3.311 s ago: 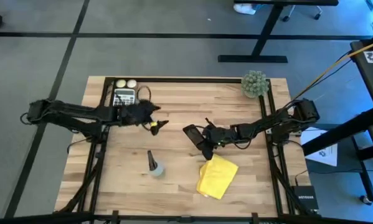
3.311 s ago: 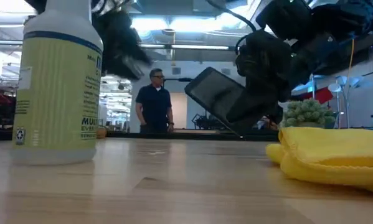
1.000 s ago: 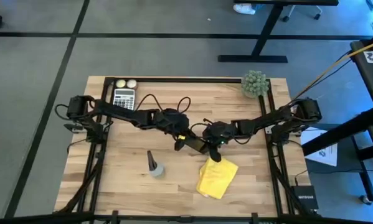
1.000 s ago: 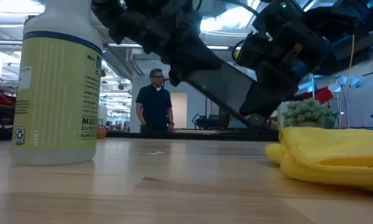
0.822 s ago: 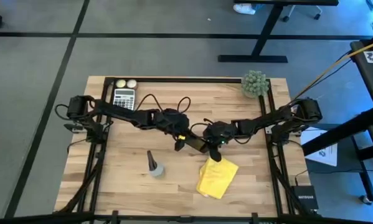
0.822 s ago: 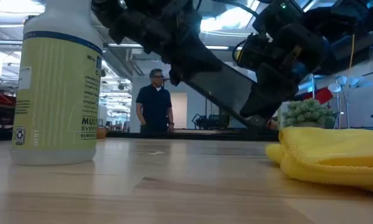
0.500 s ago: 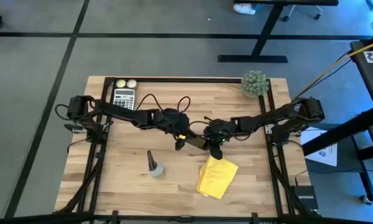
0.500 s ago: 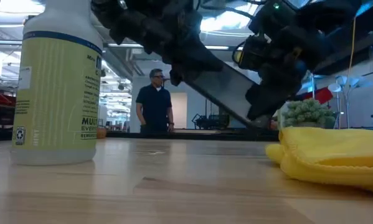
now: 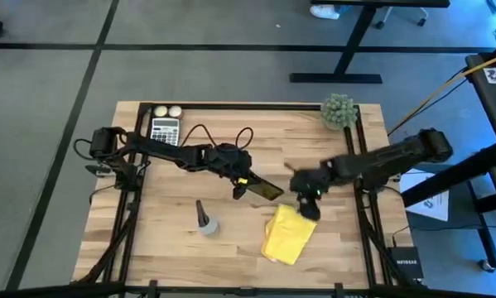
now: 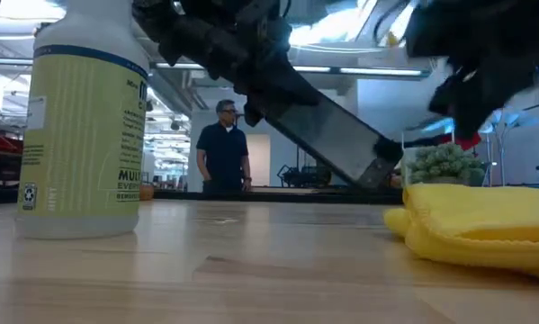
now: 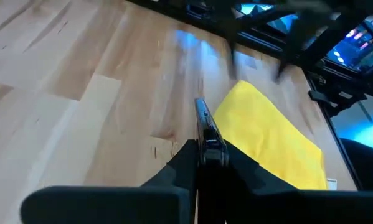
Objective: Apply microfiber cloth
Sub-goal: Wipe the front of the black cellphone with the yellow microfiber cloth
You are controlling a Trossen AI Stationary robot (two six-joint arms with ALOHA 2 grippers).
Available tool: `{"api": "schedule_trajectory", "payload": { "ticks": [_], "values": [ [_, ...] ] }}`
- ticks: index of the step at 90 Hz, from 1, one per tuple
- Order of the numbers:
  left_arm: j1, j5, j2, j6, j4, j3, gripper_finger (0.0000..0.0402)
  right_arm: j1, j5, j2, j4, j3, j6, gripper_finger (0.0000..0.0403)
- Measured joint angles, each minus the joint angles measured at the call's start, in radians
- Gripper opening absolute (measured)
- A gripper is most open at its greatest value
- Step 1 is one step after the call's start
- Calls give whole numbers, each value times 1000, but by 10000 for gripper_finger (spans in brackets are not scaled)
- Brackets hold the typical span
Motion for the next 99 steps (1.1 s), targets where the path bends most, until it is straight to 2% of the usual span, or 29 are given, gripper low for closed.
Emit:
{"api": "schedule_trajectory", "payload": {
  "ticks": [8,12,29,36,43,49,54,66,79,90,99],
  "values": [
    [0,0,0,-2,2,0,22,113,159,49,181,-36,-40,223],
    [-1,0,0,-7,4,0,22,148,202,89,230,-45,-62,223],
    [-1,-15,0,-39,11,0,22,198,209,333,287,-37,-72,215],
    [-1,-17,0,-60,11,0,22,204,214,407,240,-5,-56,186],
    [-1,-22,0,-88,11,0,22,203,210,445,165,30,-26,124],
    [-1,-42,0,-130,15,0,22,200,210,448,108,47,-9,50],
    [-1,-60,4,-162,16,0,22,201,213,421,57,50,-5,19],
    [0,-57,44,-211,29,2,22,204,298,303,-117,47,26,15],
    [-1,-37,128,-257,110,3,22,202,551,160,-158,53,63,6],
    [6,1,208,-312,231,4,22,189,755,143,-50,52,9,3],
    [8,3,246,-344,288,3,22,151,849,193,68,53,-82,2]
  ]
}}
